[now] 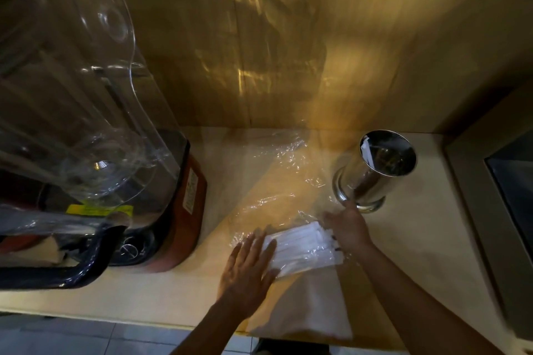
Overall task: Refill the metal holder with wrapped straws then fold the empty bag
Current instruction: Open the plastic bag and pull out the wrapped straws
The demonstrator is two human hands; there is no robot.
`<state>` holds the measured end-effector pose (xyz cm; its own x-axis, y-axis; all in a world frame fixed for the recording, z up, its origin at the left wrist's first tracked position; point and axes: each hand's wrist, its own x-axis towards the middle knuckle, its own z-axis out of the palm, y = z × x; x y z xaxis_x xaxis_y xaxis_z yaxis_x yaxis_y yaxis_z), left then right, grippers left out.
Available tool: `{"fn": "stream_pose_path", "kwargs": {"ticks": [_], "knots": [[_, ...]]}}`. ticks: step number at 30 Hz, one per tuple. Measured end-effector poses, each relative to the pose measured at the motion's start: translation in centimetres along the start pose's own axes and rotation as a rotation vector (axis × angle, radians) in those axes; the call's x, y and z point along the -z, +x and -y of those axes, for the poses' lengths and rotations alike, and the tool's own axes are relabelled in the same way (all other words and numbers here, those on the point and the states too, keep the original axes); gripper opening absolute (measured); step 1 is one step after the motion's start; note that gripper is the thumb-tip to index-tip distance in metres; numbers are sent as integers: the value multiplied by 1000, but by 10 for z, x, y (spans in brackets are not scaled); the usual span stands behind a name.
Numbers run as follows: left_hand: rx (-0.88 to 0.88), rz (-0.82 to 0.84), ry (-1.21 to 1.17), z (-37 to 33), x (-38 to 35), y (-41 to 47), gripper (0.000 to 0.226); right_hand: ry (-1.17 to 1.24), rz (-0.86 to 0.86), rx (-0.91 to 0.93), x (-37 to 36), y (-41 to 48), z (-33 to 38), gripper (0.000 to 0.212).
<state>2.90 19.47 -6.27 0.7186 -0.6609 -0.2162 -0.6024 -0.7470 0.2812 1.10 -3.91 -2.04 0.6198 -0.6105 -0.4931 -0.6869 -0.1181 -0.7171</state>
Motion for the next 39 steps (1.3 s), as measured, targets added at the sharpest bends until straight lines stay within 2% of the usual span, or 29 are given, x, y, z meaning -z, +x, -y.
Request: {"fn": "stream_pose_path", "kwargs": {"ticks": [2, 4, 5, 11, 13, 16, 20, 23, 25, 28, 31, 32, 35, 39], "knots": [[-13, 3, 45, -1, 3, 0, 57, 244, 39, -141, 1, 4, 3, 38], [-30, -17, 61, -2, 10, -1, 55, 249, 70, -161, 4, 9, 4, 11], [-40, -27, 28, -3, 13, -2, 54, 215, 101, -134, 6, 9, 4, 7], [-2, -183, -87, -18, 54, 25, 53, 301, 214, 99, 12, 1, 13, 9], [-110, -227, -112, -29, 84, 47, 55, 250, 216, 214, 15, -1, 18, 13], [-325, -264, -13, -48, 127, 83, 66, 201, 250, 332, 20, -4, 25, 18], [-518, -145, 254, -66, 162, 119, 74, 168, 352, 357, 32, -5, 29, 18], [-571, -16, 457, -72, 184, 133, 58, 90, 371, 412, 42, -7, 27, 35], [-555, 14, 531, -76, 197, 139, 42, 86, 357, 409, 47, -6, 21, 31], [-526, -11, 528, -81, 217, 142, 21, 107, 297, 407, 53, -5, 15, 20], [-546, -37, 514, -85, 236, 139, 18, 115, 231, 440, 58, -6, 8, 5], [-552, -47, 508, -88, 242, 137, 18, 117, 236, 432, 59, -7, 5, 5], [-553, -70, 487, -95, 261, 131, 17, 127, 268, 375, 61, -9, -6, 24], [-537, -93, 442, -101, 284, 122, 16, 101, 206, 371, 63, -8, -20, 30]]}}
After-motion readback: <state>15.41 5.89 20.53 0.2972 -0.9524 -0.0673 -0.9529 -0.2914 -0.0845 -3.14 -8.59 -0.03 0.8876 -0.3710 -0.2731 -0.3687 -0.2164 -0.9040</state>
